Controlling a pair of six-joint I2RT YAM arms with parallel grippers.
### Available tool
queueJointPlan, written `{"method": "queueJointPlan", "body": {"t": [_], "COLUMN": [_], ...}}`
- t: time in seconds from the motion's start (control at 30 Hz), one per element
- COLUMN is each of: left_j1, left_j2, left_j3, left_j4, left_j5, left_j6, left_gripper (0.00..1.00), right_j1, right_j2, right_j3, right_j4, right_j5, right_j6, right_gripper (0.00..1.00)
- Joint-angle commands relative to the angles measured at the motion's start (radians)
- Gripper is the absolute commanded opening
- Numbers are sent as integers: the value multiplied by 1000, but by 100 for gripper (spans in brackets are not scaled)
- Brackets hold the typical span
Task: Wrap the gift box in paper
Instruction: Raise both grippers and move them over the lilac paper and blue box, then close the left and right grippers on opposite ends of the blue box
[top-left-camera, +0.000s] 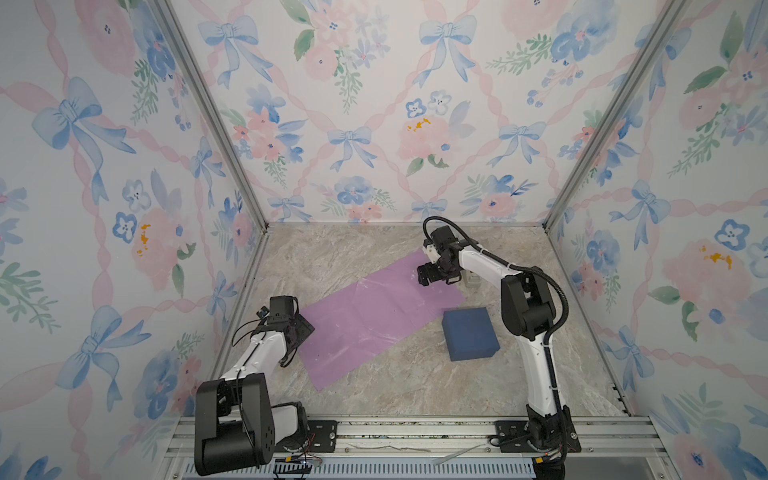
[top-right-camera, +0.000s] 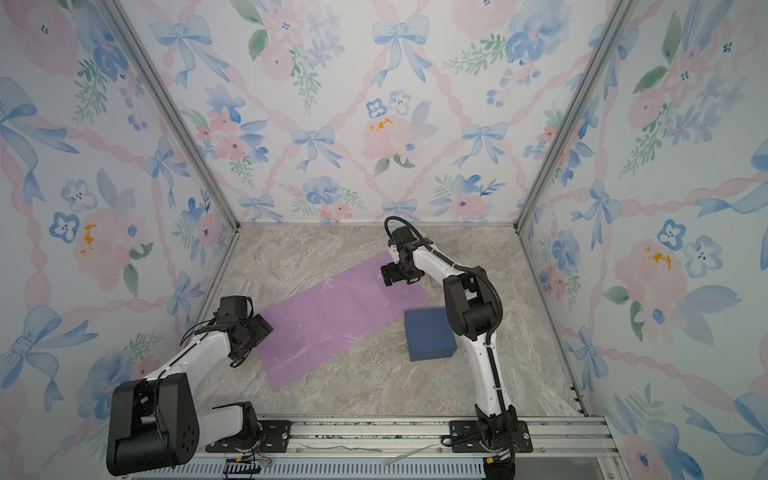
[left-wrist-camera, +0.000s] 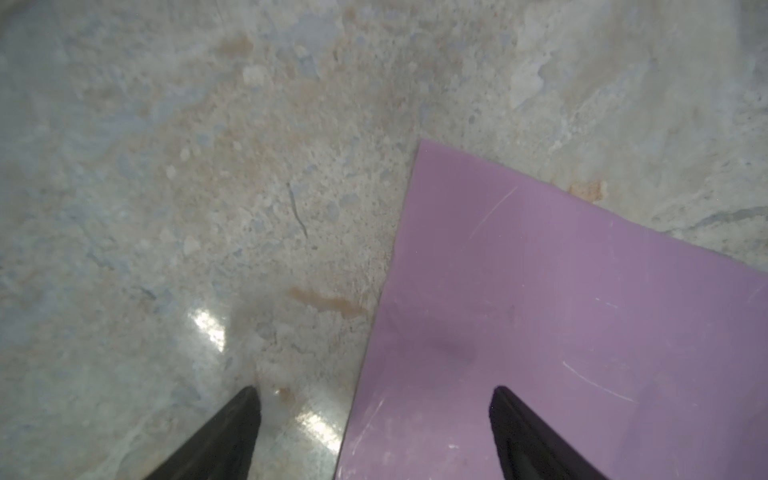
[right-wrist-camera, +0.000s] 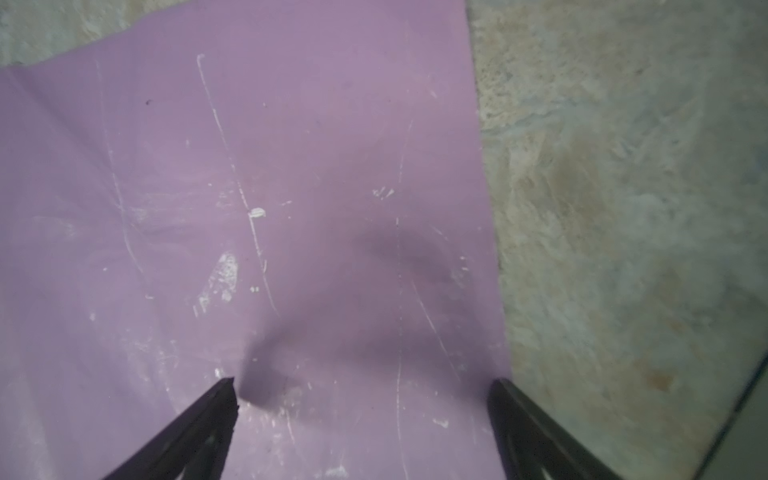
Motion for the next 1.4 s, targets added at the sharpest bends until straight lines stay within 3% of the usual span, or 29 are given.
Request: {"method": "queueJointPlan", "body": {"t": [0.0,0.53,1.03,1.2,1.37], "left_j1": [6,-4,-112,-130,-128], "left_j2": [47,290,653,628,453], "left_j3": [-13,95,503,566,499], "left_j4": [13,131,127,120,77], "left_j5": [18,108,164,118,52], "left_j6": [0,64,162,164,182], "left_gripper": [88,87,86,87,87], "right_j1": [7,15,14,-3,-61], "right_j2": [-20,-231,-500,-604,-735], "right_j3": [-38,-380,-708,-711,-724], "right_j4": [-47,88,206,129,42], "right_j5": [-25,6,127,200,191], "right_j6": [5,169,356,360,360], "right_gripper": [96,96,96,96,96]}}
